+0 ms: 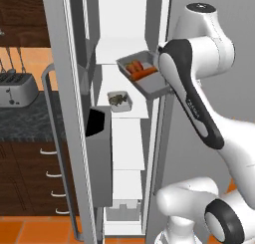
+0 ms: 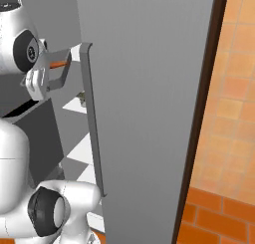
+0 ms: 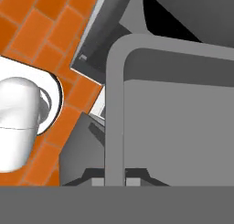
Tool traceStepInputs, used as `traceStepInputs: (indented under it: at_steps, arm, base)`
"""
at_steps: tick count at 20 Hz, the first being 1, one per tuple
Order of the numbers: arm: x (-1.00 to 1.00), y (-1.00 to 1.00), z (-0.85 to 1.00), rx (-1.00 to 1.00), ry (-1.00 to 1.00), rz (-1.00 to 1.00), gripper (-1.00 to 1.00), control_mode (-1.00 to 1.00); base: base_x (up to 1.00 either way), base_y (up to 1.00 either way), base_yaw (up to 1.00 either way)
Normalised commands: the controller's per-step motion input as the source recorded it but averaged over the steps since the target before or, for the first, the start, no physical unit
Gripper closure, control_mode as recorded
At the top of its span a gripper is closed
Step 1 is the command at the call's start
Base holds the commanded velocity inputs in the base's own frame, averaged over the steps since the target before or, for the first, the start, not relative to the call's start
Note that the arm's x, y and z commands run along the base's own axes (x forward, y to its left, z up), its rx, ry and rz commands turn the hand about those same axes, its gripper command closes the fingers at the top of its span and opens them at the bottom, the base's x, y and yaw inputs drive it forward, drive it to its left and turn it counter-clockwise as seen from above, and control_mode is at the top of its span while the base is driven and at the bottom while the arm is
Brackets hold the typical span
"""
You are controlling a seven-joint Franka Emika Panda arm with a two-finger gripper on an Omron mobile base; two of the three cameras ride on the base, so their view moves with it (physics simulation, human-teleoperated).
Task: Take the meat container that has the fish and place it on the second highest rack of the freezer. Then take the vegetable container that has the carrot and bell pepper and place it on the highest rack of the freezer.
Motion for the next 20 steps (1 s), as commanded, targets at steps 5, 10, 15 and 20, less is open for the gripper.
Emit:
traceStepInputs:
  at_steps: [5,10,15,20]
  arm:
    - [0.74,0.01,0.03,0.00,-0.09,-0.06,1.00,-1.00]
    - [0.77,0.16,0.04,0.00,-0.07,0.00,1.00,-1.00]
    - [0.34,0.36,0.03,-0.02,0.00,0.05,1.00,-1.00]
    - [0.28,0.00,0.00,0.00,-0.01,-0.07,1.00,-1.00]
  base:
    - [0.00,0.00,0.00]
    - [0.00,0.00,0.00]
    - [0.00,0.00,0.00]
    - [0.00,0.00,0.00]
